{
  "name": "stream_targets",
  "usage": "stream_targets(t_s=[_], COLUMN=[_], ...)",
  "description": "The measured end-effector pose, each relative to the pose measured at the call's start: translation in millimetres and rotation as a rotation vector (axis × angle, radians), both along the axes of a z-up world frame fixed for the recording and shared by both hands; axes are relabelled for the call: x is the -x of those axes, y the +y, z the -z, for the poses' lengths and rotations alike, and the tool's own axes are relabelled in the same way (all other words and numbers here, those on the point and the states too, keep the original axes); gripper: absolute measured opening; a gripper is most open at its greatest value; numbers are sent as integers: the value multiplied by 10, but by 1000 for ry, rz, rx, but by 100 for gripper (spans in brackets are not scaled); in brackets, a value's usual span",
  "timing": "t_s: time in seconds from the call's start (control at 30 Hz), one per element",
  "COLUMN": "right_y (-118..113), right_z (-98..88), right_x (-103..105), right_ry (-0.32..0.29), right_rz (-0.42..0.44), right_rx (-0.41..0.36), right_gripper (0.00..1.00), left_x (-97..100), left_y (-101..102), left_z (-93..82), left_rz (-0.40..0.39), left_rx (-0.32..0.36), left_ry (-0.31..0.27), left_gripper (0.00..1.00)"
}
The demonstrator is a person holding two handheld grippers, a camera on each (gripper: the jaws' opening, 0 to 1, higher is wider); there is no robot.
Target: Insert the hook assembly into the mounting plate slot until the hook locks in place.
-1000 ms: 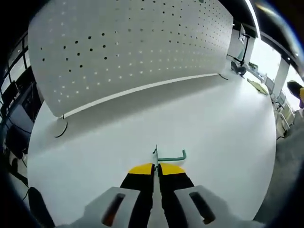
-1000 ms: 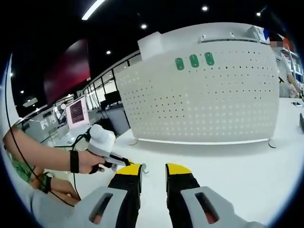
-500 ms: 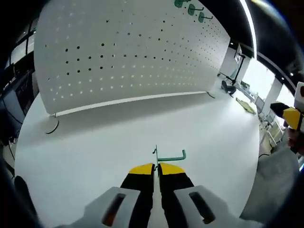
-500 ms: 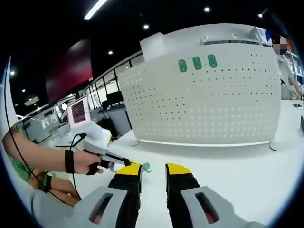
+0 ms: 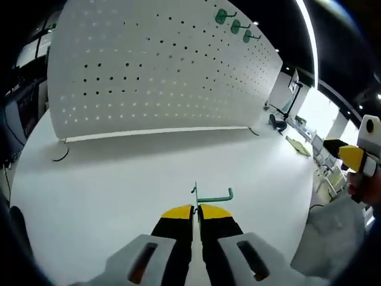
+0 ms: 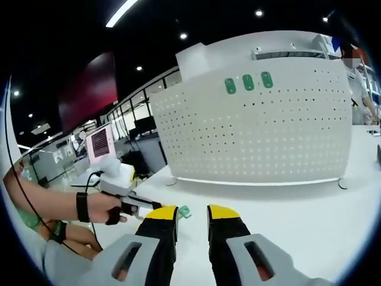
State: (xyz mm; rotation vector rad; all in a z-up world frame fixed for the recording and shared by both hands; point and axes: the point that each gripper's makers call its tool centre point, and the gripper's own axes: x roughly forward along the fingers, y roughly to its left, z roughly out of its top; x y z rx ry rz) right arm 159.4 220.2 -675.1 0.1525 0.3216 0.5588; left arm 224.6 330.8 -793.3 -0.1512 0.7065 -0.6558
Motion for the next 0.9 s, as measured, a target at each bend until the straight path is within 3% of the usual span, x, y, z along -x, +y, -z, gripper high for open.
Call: stream_targets(t_s=[0.13,0.2,0.27,0.33,0.47,0.57,0.9], right_y=[33,54,72,87,108,105,-86], right_z=[9,4,-16,-32,-36,-46,-96], right_x=[13,26,37,40,59,64,49], right_ry=[4,6,3,-2,-2,-6,-15], right_rz=[-8,-15,-19,-23,-33,-35,14], right_rx=[-1,-2,-13,-17,-14,-7,-33], right_gripper=[19,19,19,19,19,19,18], left_x=[52,53,93,122,200,237,439], left_y=[5,-20,-4,1,-30,-57,-85], left_z=[-67,-132,-134,-160,-201,-252,-435], left_rz=[2,-1,-25,-19,-16,-23,-10], left_rx=[24,73,110,113,148,216,292], left_ry=[-11,-34,7,-18,-14,-11,-19], left_gripper=[4,4,4,4,4,4,4])
